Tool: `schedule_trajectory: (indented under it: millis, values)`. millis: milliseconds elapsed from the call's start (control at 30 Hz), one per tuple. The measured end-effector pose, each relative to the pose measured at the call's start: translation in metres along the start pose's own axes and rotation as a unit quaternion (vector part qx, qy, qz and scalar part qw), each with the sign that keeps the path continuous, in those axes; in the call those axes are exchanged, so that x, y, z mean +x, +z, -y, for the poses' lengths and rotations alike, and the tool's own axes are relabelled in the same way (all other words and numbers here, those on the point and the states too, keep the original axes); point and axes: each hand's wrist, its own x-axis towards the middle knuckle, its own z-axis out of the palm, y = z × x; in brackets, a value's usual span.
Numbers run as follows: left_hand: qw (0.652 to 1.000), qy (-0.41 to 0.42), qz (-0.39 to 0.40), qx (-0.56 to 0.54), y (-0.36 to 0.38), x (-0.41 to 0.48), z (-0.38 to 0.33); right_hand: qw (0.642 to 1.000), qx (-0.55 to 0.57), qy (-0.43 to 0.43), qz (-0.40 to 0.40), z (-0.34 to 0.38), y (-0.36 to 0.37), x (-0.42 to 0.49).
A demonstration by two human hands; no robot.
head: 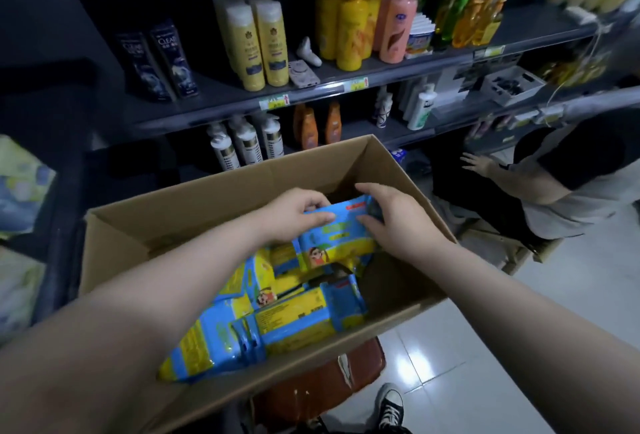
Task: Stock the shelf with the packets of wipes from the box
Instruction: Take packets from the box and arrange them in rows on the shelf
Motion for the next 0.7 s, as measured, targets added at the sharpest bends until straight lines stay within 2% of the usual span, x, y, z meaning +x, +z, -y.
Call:
schedule_trajectory:
  millis: [133, 233, 300, 367, 467, 567, 700]
  values:
    - [0.993, -0.078, 0.053, -0.072, -0.032, -0.035, 0.000, 0.981, 0.185, 0.011, 0.054, 0.017, 0.006, 0.014]
    - [0.991, -0.113, 0.044, -0.048, -0.050, -0.059, 0.003, 0.979, 0.196, -0.011, 0.056, 0.026, 0.019, 0.022]
    - [0.990, -0.115, -0.032, 0.071, -0.065, -0.072, 0.003, 0.989, 0.126, -0.034, 0.071, 0.026, 0.028, 0.030]
    - [0.968, -0.123, -0.109, 0.188, -0.078, -0.086, 0.006, 0.988, -0.045, -0.070, 0.132, 0.022, 0.036, 0.041]
    - [0.952, -0.137, -0.180, 0.208, -0.086, -0.099, 0.020, 0.926, -0.268, -0.111, 0.242, 0.012, 0.050, 0.057]
    - [0.950, -0.134, -0.237, 0.151, -0.078, -0.104, 0.033, 0.886, -0.329, -0.070, 0.318, 0.005, 0.068, 0.063]
    - [0.949, -0.145, -0.230, 0.157, -0.070, -0.104, 0.046, 0.878, -0.342, -0.012, 0.334, -0.001, 0.084, 0.063]
